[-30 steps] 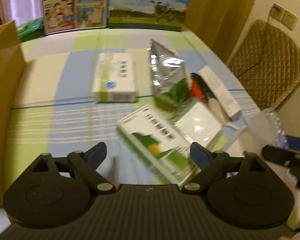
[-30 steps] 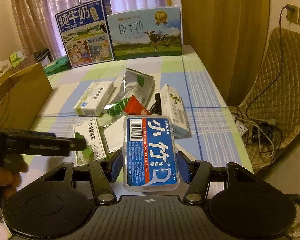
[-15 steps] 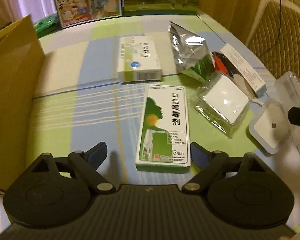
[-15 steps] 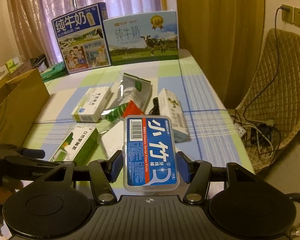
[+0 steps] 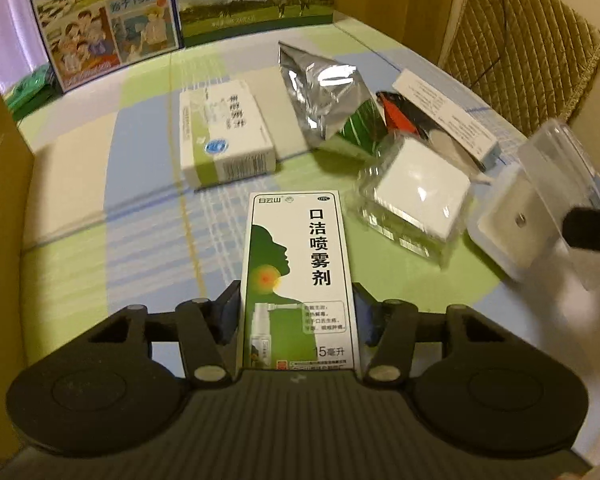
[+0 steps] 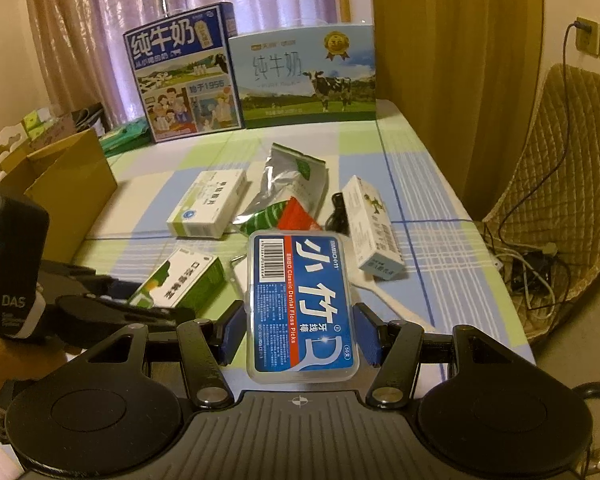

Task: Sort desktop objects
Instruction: 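Grasp the green throat spray box with the left tool while right holds floss box, then carry both boxes to the cardboard box and open both tools inside, then return both tools to the table and reach toward the night light, then grasp the white night light with right tool while left grasps plastic pad packet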

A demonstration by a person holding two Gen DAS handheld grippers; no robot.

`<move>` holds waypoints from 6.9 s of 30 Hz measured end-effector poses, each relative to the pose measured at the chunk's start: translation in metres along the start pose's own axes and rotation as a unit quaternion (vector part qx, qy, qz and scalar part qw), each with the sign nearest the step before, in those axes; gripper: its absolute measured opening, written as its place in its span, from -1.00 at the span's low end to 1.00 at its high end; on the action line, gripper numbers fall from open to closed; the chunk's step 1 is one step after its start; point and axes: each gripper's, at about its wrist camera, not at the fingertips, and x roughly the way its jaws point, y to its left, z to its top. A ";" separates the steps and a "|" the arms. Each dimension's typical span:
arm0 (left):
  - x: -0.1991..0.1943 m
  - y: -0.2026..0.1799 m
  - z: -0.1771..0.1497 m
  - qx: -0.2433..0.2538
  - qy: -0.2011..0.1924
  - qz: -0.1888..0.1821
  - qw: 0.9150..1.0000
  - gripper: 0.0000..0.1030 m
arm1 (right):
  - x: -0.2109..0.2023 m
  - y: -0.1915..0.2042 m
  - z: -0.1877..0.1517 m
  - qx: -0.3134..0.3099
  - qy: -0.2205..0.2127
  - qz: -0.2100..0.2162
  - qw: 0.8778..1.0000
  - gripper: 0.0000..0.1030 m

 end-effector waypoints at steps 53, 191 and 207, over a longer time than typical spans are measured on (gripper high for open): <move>-0.184 0.099 -0.037 -0.069 -0.124 0.085 0.986 -0.01 | -0.019 0.158 0.042 -0.081 -0.019 0.071 0.994 0.03; 0.037 -0.047 0.040 0.193 -0.057 -0.123 0.972 0.72 | 0.050 -0.040 0.000 -0.035 0.000 -0.078 0.996 0.21; -0.006 -0.018 -0.013 0.073 -0.008 -0.068 0.995 0.29 | 0.039 -0.042 -0.011 0.043 0.007 -0.015 0.999 0.21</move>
